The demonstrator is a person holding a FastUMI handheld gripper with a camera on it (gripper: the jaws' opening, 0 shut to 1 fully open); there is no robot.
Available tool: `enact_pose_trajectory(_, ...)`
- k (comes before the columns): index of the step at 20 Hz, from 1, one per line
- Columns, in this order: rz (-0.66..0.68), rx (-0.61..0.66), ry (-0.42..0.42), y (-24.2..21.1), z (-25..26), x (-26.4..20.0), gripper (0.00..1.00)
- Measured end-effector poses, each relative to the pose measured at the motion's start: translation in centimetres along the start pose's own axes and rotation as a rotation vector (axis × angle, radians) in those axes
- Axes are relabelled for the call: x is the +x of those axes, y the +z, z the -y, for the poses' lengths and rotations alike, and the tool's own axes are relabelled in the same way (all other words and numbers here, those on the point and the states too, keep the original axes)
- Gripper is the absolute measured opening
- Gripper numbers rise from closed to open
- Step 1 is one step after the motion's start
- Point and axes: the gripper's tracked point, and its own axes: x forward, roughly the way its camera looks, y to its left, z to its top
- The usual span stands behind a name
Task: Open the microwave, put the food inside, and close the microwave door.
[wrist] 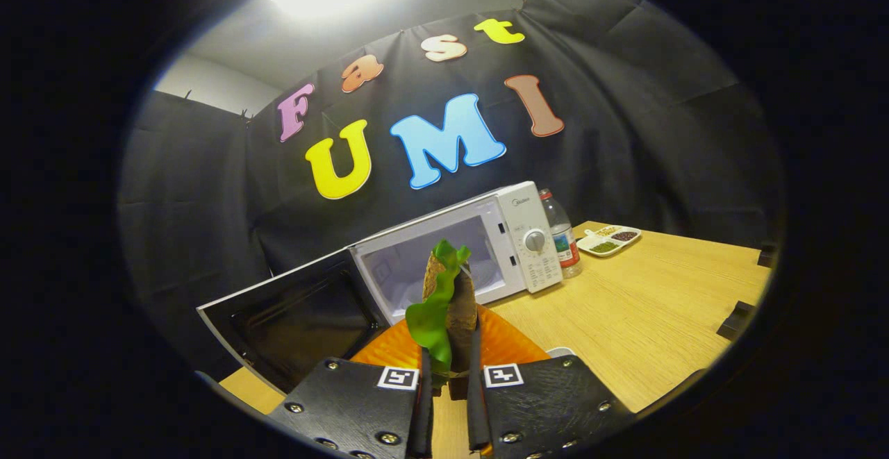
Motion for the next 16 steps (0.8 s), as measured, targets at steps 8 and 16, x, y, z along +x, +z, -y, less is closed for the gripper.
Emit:
enact_pose_trajectory(8, -0.055, -0.114, -0.030, -1.5, -4.0, 12.4, 0.20)
enact_pose_trajectory(16, -0.085, -0.063, -0.033, -2.7, -5.2, 23.6, 0.20)
